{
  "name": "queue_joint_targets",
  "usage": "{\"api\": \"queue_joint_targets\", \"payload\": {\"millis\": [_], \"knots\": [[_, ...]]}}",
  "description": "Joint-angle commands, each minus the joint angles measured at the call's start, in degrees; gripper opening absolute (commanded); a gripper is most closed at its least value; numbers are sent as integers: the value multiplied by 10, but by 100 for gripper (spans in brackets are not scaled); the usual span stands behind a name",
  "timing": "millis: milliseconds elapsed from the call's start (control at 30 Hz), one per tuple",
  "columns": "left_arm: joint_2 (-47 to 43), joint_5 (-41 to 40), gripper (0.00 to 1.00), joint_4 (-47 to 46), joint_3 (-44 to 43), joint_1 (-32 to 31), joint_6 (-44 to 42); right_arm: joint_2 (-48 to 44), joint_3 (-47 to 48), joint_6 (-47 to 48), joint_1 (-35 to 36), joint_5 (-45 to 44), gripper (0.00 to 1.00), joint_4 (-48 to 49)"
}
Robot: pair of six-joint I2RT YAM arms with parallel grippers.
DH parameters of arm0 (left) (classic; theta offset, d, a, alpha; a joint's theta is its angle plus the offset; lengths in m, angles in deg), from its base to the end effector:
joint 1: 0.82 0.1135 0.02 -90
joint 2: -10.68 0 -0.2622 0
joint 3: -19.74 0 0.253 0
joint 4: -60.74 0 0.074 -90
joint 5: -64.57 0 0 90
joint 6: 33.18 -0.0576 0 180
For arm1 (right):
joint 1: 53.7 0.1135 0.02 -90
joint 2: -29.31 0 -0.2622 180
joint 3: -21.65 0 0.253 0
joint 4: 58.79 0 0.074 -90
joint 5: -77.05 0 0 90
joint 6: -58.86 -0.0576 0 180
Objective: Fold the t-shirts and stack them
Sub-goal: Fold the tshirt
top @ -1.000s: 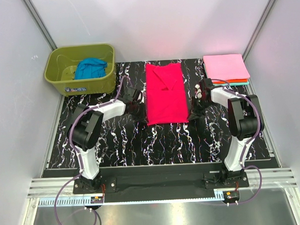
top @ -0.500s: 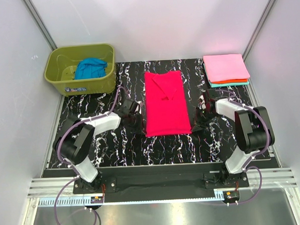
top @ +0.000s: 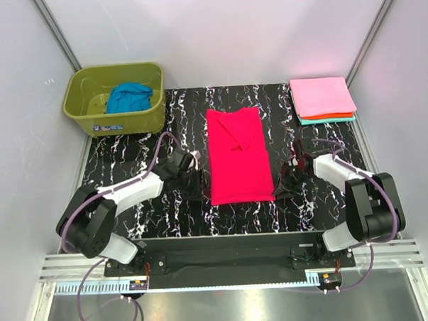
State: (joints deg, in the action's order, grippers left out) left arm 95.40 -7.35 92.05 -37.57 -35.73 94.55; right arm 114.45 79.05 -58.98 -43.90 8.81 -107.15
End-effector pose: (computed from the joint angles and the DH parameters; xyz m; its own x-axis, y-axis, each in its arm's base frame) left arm 0.2254 -0.1791 0.1481 -0.9681 -0.0338 -0.2483 0.1059 0.8429 -0.5275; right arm 0.2450 0.0640 0.1332 -0.9606 0.2742 -0.0444 0.2293 0.8730 0.4304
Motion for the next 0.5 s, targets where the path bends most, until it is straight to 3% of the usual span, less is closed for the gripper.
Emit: {"api": "queue_joint_targets", "payload": {"millis": [0,200,333,467], "knots": [[-31,23,38,-7,-59,1,-6,-41,39,-25,3,-17,33,-29],[53,63,37,-27,-169,0,-41,-21,103,-19,12,19,26,-32],[136,46,35,-17,-242,10,-65,24,132,-1,21,37,26,-20],[185,5,33,-12,-252,36,-87,65,131,2,26,56,26,20]]}}
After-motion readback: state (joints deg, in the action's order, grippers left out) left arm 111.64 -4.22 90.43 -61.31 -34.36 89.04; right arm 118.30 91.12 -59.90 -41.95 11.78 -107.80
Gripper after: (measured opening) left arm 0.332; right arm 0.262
